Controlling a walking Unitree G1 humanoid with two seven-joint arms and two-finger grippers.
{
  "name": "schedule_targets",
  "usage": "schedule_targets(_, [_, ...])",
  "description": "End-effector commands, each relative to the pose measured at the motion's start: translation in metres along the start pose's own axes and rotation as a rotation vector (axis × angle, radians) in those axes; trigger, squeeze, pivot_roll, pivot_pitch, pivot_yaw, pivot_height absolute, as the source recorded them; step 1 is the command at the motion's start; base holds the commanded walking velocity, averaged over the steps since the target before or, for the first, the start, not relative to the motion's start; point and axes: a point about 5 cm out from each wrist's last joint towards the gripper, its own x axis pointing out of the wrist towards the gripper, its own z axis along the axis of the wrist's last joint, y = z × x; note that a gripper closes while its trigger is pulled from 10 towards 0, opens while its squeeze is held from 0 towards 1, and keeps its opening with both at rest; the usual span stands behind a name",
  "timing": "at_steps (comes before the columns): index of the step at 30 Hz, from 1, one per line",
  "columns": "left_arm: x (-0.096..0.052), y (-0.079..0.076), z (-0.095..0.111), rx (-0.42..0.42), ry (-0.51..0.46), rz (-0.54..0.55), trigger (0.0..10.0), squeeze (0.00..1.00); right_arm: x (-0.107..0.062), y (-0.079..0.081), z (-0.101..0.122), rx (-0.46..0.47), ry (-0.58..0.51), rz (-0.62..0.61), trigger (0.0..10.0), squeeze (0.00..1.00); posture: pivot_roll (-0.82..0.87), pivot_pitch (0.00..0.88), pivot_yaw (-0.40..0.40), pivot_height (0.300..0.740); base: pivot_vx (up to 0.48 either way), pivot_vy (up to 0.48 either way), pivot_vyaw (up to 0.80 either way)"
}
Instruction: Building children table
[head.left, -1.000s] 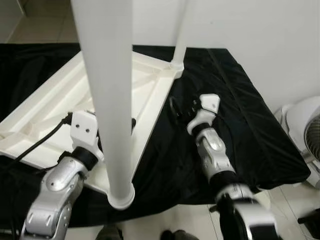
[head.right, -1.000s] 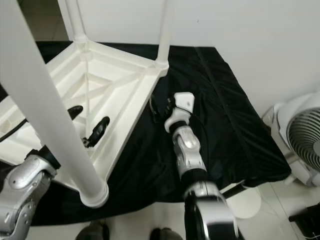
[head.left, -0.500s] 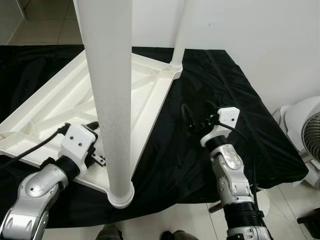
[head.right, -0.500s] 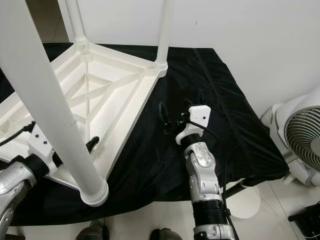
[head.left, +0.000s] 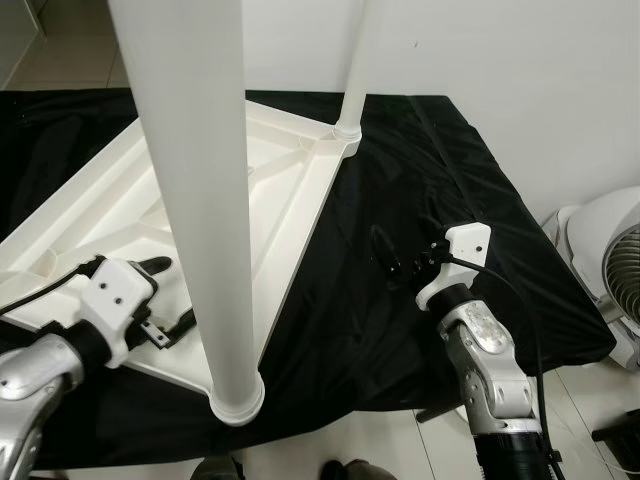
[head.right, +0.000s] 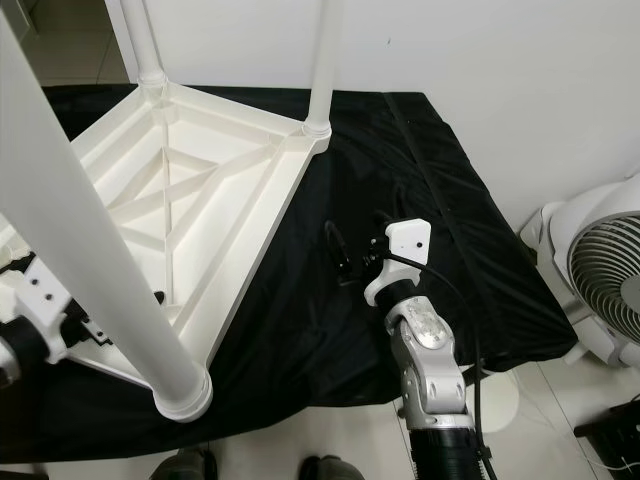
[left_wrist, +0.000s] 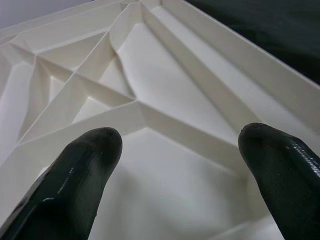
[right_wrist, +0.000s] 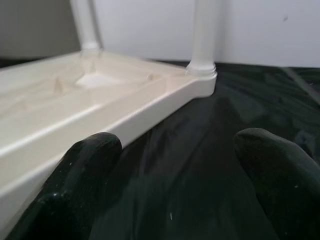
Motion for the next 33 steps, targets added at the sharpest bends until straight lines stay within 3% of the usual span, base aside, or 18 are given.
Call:
schedule_targets(1, [-0.005,-0.007,0.0,0.004,0.001,-0.168,10.0,0.0,-0.004,-0.004,-0.001,-0.002,0.016,-0.003,10.0,0.0,0.17,0.105,-0.056,0.74,0.0,0.0,0.0])
schedule_targets(12, [-0.017,-0.01,-0.001,0.031,0.034,-0.265,10.0,0.0,-0.007,-0.007,-0.004,-0.015,0.051,-0.003,10.0,0.0,0.18,0.102,-0.052,0.74,0.0,0.0,0.0])
schedule_targets(24, [-0.02,-0.013,-0.014,0.164,0.111,-0.362,10.0,0.0,-0.008,-0.011,-0.003,-0.047,0.065,0.028,10.0,0.0,0.18,0.102,-0.049,0.74,0.0,0.0,0.0])
schedule_targets(33, [-0.006,-0.01,-0.018,0.188,0.1,-0.368,10.0,0.0,-0.008,-0.008,-0.001,-0.04,0.062,0.023,10.0,0.0,0.16,0.098,-0.031,0.74,0.0,0.0,0.0])
